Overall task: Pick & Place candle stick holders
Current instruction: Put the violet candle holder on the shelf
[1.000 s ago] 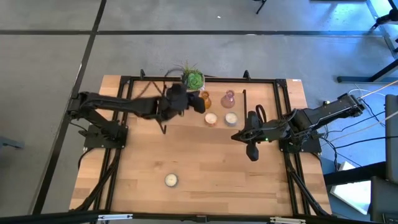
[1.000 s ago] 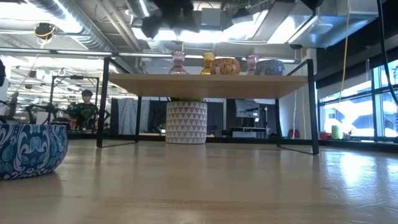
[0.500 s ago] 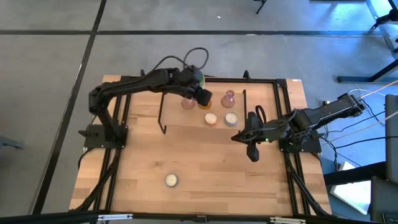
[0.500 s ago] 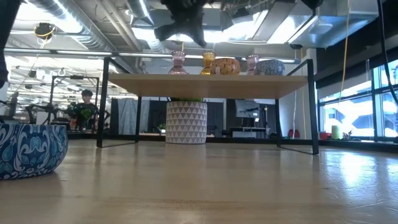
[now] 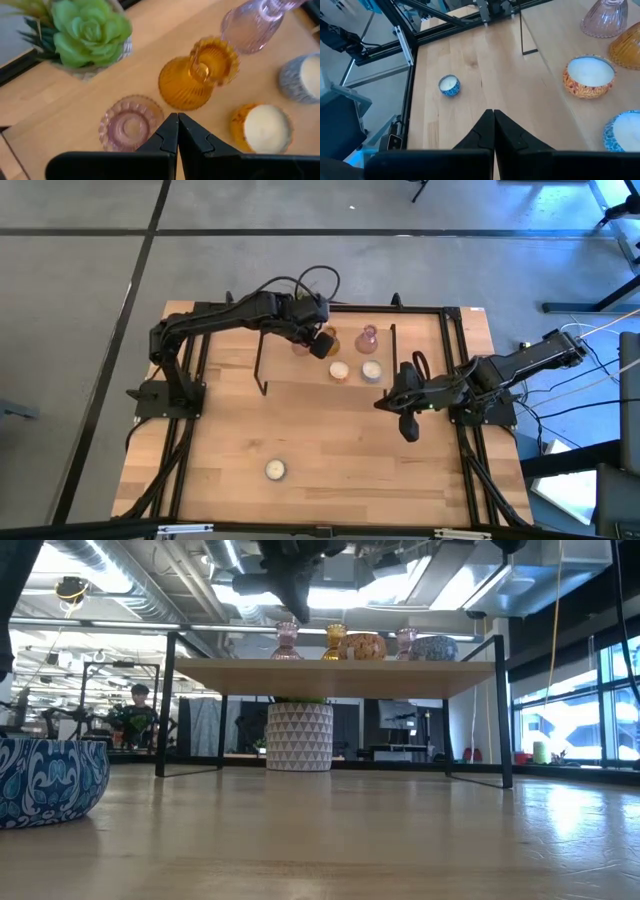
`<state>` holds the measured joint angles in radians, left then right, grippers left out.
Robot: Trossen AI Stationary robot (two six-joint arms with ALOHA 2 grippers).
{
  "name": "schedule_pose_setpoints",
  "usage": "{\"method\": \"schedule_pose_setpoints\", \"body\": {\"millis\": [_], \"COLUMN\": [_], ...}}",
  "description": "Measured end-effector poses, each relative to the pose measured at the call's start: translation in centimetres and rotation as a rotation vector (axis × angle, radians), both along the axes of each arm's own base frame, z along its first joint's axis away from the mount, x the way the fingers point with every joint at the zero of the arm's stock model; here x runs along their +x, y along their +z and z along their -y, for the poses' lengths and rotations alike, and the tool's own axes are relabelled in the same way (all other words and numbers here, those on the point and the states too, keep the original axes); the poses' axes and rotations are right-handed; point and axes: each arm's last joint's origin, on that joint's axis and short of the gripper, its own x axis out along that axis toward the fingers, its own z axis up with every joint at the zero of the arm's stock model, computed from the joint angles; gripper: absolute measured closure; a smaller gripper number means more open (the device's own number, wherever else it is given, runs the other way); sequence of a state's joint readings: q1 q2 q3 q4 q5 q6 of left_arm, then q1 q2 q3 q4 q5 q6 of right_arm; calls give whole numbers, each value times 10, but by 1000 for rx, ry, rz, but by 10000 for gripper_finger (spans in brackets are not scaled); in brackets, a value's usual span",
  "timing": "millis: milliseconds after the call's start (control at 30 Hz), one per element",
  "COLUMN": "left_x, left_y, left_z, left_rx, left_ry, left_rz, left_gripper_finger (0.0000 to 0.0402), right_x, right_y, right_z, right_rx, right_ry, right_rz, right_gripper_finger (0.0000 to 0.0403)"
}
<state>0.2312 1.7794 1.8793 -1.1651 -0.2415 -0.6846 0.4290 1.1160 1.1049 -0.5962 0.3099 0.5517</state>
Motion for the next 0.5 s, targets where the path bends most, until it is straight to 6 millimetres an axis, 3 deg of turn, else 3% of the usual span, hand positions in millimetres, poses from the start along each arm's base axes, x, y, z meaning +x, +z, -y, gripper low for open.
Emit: {"method": "schedule_pose_setpoints", "body": {"millis": [500], "left_x": [-7], "left_y": [-3], "left_z": [0], "left_rx": [33], "left_ry": [26], "left_rz": [-90], "left_gripper_finger": [400], "right_x": [-1], "right_y": [1], "right_z": [-5], "right_rx": [21], "right_ry": [6], "right_rz": [13], "right_gripper_finger": [403]}}
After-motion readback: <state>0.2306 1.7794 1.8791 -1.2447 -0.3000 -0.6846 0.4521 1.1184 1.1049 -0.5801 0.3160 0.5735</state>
